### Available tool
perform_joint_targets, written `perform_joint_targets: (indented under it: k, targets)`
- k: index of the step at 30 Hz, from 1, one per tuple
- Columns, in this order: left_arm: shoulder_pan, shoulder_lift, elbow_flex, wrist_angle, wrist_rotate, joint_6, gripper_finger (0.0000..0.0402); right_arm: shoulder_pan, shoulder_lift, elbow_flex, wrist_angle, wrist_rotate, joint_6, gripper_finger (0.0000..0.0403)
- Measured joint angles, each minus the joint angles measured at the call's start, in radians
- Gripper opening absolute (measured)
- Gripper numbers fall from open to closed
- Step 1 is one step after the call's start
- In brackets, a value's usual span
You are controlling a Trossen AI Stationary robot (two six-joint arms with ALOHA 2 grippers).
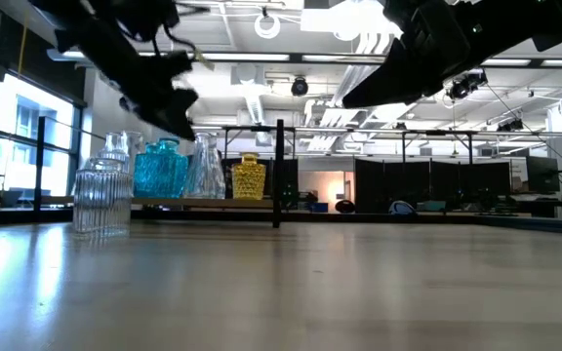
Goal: Sort vases onto shelf
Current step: Put the transparent vase on the shelf aligned with the other transparent vase
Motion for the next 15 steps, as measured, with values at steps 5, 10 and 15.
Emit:
perform_joint_targets:
  k: [5,10,15]
  targets:
    - [0.062,0.081,0.0,0.023,-0.003,-0.022,0.0056,0.0,0.0,0.0,0.013,0.0,0.0,0.0002]
    - [0.122,0.161,0.0,0.083,-0.008,-0.022,0.0005,0.0,0.0,0.0,0.012,0.0,0.0,0.0002]
    - [0.153,0.209,0.0,0.138,-0.005,0.002,0.0006,0.0,0.0,0.0,0.005,0.0,0.0,0.0002]
